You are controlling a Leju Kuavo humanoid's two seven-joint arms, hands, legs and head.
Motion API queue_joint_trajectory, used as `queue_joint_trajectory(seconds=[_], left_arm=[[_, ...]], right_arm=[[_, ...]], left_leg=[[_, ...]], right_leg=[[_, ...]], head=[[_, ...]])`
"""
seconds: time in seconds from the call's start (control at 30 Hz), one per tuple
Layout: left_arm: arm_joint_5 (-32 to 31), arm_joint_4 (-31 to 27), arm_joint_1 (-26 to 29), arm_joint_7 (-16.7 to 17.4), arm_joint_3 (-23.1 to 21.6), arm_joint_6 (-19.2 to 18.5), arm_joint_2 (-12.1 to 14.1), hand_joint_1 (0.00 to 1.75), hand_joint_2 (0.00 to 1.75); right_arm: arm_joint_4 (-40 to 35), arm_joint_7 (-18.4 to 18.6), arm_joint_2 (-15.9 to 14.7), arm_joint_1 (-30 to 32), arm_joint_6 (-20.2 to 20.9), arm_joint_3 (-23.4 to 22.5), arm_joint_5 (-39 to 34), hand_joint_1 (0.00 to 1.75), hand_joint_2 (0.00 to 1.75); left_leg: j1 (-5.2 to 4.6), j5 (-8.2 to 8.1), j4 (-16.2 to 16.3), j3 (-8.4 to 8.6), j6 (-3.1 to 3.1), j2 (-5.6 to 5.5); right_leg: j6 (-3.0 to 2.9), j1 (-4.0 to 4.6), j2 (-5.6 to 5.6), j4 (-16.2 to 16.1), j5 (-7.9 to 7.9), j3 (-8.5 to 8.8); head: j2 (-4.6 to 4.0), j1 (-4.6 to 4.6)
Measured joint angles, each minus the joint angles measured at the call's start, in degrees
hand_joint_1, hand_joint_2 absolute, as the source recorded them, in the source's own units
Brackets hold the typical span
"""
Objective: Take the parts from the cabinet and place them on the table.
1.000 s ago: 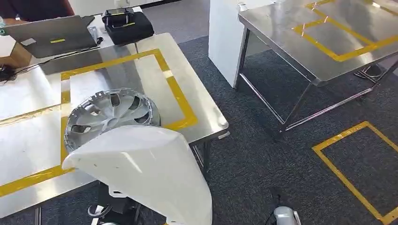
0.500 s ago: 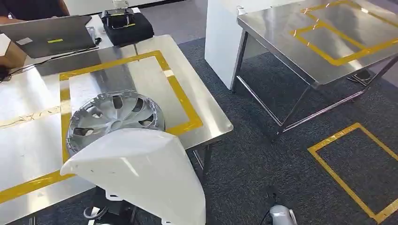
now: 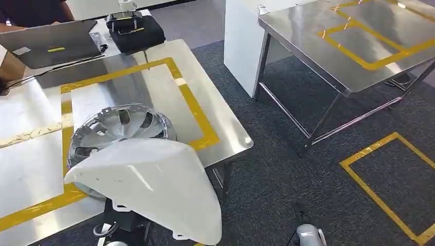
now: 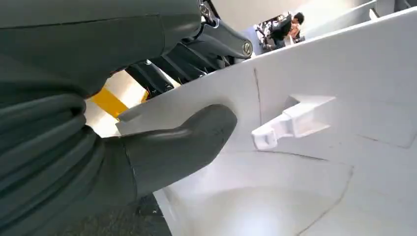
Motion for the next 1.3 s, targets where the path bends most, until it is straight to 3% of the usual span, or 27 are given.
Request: queue_joint_trajectory(seconds=[0.1,0.13,0.17,0.2,0.27,0.33,0.37,0.4,0.43,0.5,0.63,0.7,0.83,1.03,1.3], left_arm=[[-0.33,0.72,-0.14,0.48,-0.04,0.74,0.33,1.75,1.75],[-0.5,1.09,-0.14,0.83,-0.04,0.74,0.57,1.75,1.75],[-1.14,1.4,-0.15,1.4,-0.04,0.76,0.85,1.75,1.75],[-2.65,1.75,-0.28,2.18,-0.05,1.28,1.09,1.75,1.75],[-6.76,2.78,-0.95,3.96,0.04,2.54,1.71,1.75,1.75],[-10.7,4.7,-1.91,5.34,0.77,3.23,2.63,1.75,1.75],[-12.77,6.23,-2.29,5.95,1.58,3.72,3.24,1.75,1.75],[-14.67,8.62,-2.87,6.35,2.68,4.23,4.0,1.75,1.75],[-15.99,11.04,-3.51,6.91,3.87,4.74,4.72,1.75,1.75],[-17.34,17.06,-5.32,5.02,6.63,6.17,6.06,1.75,1.75],[-20.02,31.95,-9.28,7.72,12.36,11.09,10.61,1.75,1.75],[-20.04,38.59,-10.98,7.19,14.89,12.83,13.58,1.75,1.75],[-21.07,48.66,-15.07,9.34,19.63,14.75,18.78,1.75,1.75],[-21.66,55.36,-17.58,10.05,24.02,16.57,22.42,1.75,1.75],[-23.63,58.56,-19.01,11.26,25.09,17.38,22.67,1.75,1.75]], right_arm=[[-0.02,0.0,0.02,0.04,0.0,-0.02,0.2,0.0,0.0],[0.0,0.0,0.02,0.04,0.0,-0.02,0.28,0.0,0.0],[-0.02,0.0,0.02,0.04,0.0,-0.09,0.42,0.0,0.0],[-0.02,0.0,0.02,0.04,0.06,-0.15,0.48,0.0,0.0],[-0.02,0.0,0.04,0.02,0.09,-0.35,0.55,0.0,0.0],[-0.02,0.0,0.04,-0.06,0.13,-0.48,0.63,0.0,0.0],[-0.02,0.0,0.04,-0.04,0.28,-0.57,0.7,0.0,0.0],[0.0,0.0,0.04,0.0,0.39,-0.79,0.81,0.0,0.0],[0.0,0.0,0.11,-0.01,0.59,-0.85,0.9,0.0,0.0],[0.0,0.0,0.2,-0.03,0.79,-1.03,1.2,0.0,0.0],[0.0,0.0,0.37,0.08,1.49,-1.42,1.66,0.0,0.0],[0.0,0.0,0.52,0.27,1.86,-1.55,1.81,0.0,0.0],[0.0,0.0,0.79,0.92,1.97,-2.43,1.79,0.0,0.0],[0.0,0.0,1.22,0.96,1.53,-3.24,1.62,0.0,0.0],[0.0,0.0,1.77,0.95,1.29,-3.91,1.64,0.0,0.0]], left_leg=[[0.5,-5.58,13.27,-7.03,-0.62,0.01],[0.63,-5.56,15.63,-8.69,-0.77,0.02],[0.77,-4.03,14.85,-8.76,-0.85,0.02],[0.9,-1.35,11.43,-7.46,-0.85,0.02],[1.0,4.3,1.23,-3.0,-0.7,0.03],[0.79,4.07,-2.53,-1.3,-0.14,-0.07],[0.96,4.39,-2.81,-1.38,0.01,-0.15],[0.91,4.39,-2.75,-1.36,-0.01,-0.24],[0.84,4.39,-2.76,-1.33,0.01,-0.3],[0.76,4.37,-2.73,-1.36,0.3,-0.32],[0.71,4.34,-2.68,-1.36,0.47,-0.11],[0.72,4.33,-2.67,-1.34,0.48,0.1],[0.76,4.38,-2.76,-1.27,0.45,0.0],[0.88,4.48,-2.91,-1.21,0.3,-0.02],[0.9,4.5,-2.92,-1.23,0.25,0.0]], right_leg=[[-0.46,-0.01,-0.04,0.02,-0.37,0.37],[-0.43,-0.03,-0.02,0.02,-0.49,0.48],[-0.39,-0.08,0.08,0.02,-0.64,0.69],[-0.21,-0.15,0.19,0.03,-0.84,0.99],[0.29,-0.29,0.33,0.03,-1.3,1.71],[1.06,0.18,0.48,0.37,-1.7,1.6],[1.03,0.18,0.45,0.5,-1.84,1.54],[-0.34,0.23,0.48,0.38,-1.74,1.58],[-0.58,0.21,0.46,0.29,-1.78,1.67],[-0.26,0.18,0.46,-0.04,-1.57,1.8],[0.67,0.16,0.55,-0.42,-1.28,1.92],[1.05,0.16,0.78,-0.45,-1.24,1.81],[1.29,0.21,0.65,-0.41,-1.27,1.84],[1.27,0.33,0.62,-0.37,-1.28,1.78],[1.26,0.33,0.64,-0.35,-1.28,1.75]], head=[[0.0,-0.09],[0.0,-0.09],[0.0,-0.09],[0.0,-0.11],[0.0,-0.13],[0.0,-0.42],[0.0,-0.11],[0.0,-0.07],[0.0,-0.09],[0.0,-0.09],[0.0,-0.09],[0.0,-0.11],[0.0,-0.11],[0.0,-0.11],[0.0,-0.11]])
